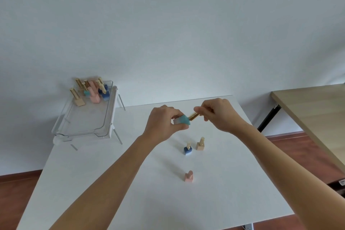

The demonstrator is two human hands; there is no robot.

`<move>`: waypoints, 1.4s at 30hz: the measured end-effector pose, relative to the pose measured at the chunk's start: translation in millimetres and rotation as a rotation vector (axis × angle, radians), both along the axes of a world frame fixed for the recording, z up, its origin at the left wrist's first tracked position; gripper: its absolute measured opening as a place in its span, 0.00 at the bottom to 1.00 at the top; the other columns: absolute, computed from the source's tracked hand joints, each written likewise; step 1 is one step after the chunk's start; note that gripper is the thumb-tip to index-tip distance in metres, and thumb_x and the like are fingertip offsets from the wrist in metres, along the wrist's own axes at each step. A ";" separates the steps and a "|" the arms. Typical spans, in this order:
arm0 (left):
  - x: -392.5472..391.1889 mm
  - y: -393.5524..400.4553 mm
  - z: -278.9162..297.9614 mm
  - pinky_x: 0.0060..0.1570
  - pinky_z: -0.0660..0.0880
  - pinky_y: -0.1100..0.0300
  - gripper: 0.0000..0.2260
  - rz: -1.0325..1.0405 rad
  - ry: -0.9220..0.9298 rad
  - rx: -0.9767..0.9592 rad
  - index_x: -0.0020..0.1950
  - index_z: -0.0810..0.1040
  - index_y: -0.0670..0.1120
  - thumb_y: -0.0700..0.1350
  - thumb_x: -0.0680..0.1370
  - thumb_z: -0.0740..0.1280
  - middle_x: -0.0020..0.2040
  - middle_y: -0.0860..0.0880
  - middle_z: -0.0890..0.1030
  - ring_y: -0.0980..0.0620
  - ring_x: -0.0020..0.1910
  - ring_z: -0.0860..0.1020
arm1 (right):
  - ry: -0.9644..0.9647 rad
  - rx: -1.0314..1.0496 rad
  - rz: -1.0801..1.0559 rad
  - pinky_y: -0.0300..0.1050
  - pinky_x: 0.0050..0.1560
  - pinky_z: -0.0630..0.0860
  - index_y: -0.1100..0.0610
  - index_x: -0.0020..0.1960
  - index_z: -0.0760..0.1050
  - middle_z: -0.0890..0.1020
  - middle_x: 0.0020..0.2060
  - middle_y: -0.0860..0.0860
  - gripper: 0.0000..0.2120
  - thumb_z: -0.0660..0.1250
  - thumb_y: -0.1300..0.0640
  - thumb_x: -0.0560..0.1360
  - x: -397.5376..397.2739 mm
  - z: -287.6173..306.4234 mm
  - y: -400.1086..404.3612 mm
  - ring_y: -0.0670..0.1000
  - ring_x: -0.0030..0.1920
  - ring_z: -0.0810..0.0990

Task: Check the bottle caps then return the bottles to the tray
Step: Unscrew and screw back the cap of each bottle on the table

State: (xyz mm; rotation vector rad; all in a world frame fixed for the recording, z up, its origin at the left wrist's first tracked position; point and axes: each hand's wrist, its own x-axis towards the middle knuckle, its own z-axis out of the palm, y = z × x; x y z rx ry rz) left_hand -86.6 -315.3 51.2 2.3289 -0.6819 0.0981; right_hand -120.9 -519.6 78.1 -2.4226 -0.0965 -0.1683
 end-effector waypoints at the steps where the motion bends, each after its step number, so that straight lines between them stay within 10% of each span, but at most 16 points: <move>1: 0.1 -0.4 -0.1 0.44 0.76 0.53 0.14 0.007 0.008 -0.013 0.48 0.84 0.52 0.55 0.67 0.77 0.41 0.54 0.84 0.52 0.42 0.77 | 0.018 -0.001 -0.029 0.29 0.28 0.68 0.57 0.30 0.76 0.75 0.20 0.44 0.22 0.64 0.45 0.78 1.6 -0.6 1.4 0.41 0.24 0.72; 10: 4.7 -5.3 -5.3 0.43 0.76 0.54 0.14 0.008 0.057 -0.020 0.48 0.84 0.52 0.56 0.67 0.77 0.41 0.54 0.84 0.53 0.42 0.77 | -0.019 -0.004 0.036 0.32 0.31 0.67 0.53 0.42 0.81 0.82 0.31 0.54 0.05 0.70 0.53 0.75 2.9 -1.5 -4.4 0.46 0.28 0.70; 19: 10.6 -8.8 -5.0 0.43 0.75 0.56 0.14 0.002 0.124 -0.059 0.48 0.85 0.52 0.54 0.66 0.78 0.41 0.54 0.84 0.54 0.42 0.77 | -0.042 0.117 0.042 0.31 0.31 0.66 0.48 0.39 0.82 0.79 0.29 0.41 0.03 0.74 0.54 0.71 6.2 -3.0 -12.8 0.42 0.30 0.68; 26: 9.9 -15.4 -3.3 0.42 0.73 0.60 0.14 -0.022 0.019 0.005 0.49 0.84 0.52 0.56 0.67 0.77 0.41 0.54 0.84 0.54 0.42 0.77 | 0.087 -0.046 -0.062 0.36 0.27 0.65 0.64 0.30 0.73 0.77 0.23 0.49 0.30 0.61 0.39 0.77 17.6 -6.2 -3.4 0.45 0.24 0.70; 33: 12.8 -14.8 -3.6 0.43 0.76 0.54 0.13 0.002 0.045 -0.022 0.48 0.84 0.53 0.56 0.67 0.77 0.41 0.54 0.84 0.53 0.42 0.77 | -0.005 -0.039 0.091 0.28 0.37 0.71 0.48 0.43 0.80 0.83 0.35 0.43 0.02 0.71 0.53 0.74 10.9 2.6 -20.3 0.40 0.37 0.77; 42: 10.0 -18.4 -3.9 0.43 0.75 0.55 0.13 -0.015 0.010 0.019 0.48 0.84 0.53 0.57 0.68 0.76 0.40 0.54 0.83 0.53 0.42 0.76 | 0.141 -0.036 0.021 0.38 0.31 0.68 0.60 0.37 0.74 0.80 0.29 0.49 0.23 0.63 0.40 0.76 15.3 -5.7 -12.6 0.47 0.29 0.73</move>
